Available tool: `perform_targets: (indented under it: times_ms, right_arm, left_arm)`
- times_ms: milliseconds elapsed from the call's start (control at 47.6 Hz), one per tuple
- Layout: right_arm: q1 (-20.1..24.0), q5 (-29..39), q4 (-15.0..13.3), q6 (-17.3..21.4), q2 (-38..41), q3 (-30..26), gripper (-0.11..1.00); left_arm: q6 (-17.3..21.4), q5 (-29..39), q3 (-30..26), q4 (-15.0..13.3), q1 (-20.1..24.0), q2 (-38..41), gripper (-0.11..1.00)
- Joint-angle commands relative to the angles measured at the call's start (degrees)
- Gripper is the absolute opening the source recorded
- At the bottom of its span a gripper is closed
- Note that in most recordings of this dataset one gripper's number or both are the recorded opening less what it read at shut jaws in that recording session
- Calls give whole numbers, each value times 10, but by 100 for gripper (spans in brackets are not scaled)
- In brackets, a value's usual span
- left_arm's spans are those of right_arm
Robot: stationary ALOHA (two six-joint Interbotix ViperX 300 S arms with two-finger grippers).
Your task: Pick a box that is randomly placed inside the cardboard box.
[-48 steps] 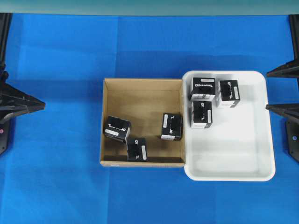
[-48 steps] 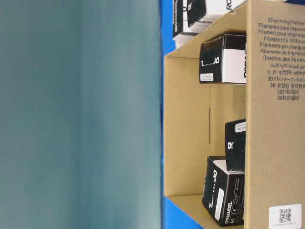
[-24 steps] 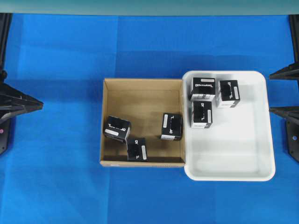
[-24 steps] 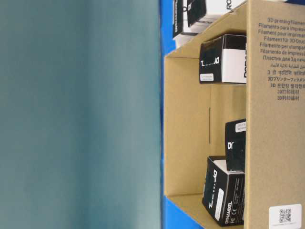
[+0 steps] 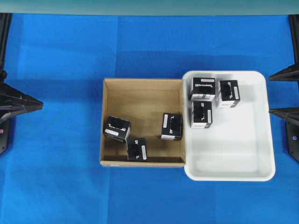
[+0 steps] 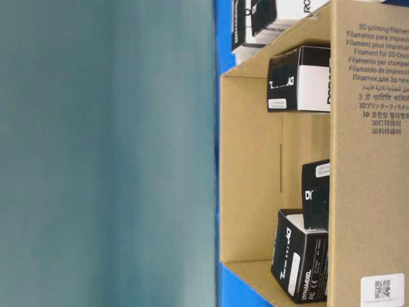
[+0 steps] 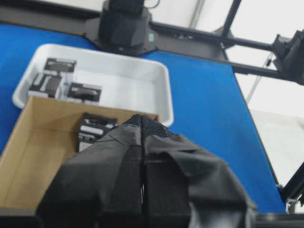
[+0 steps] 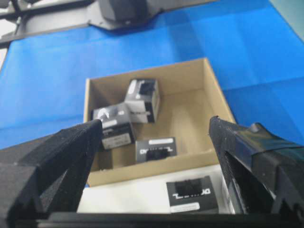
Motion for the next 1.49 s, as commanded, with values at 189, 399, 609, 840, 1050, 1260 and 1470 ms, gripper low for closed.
perform_targets:
  times_ms: [189, 399, 609, 840, 1050, 1260, 1470]
  right_arm:
    - [-1, 7, 1, 2, -17, -2, 100]
    - [-1, 14, 1, -4, -17, 0, 100]
    - [-1, 15, 1, 1, -17, 4, 100]
    - [-1, 16, 1, 2, -22, 4, 100]
    - [-1, 29, 2, 3, -28, 4, 100]
    - [-1, 49, 2, 3, -33, 1, 100]
    - [-1, 50, 2, 3, -37, 1, 100]
  left_arm:
    - [2, 1, -17, 1, 0, 7, -7]
    - [-4, 1, -18, 1, 0, 4, -7]
    - [-3, -2, -18, 1, -3, 3, -7]
    - [-1, -2, -16, 1, -4, 8, -7]
    - [-1, -3, -15, 1, -4, 11, -7]
    - [-1, -2, -15, 1, -4, 11, -7]
    - [0, 2, -15, 2, -3, 11, -7]
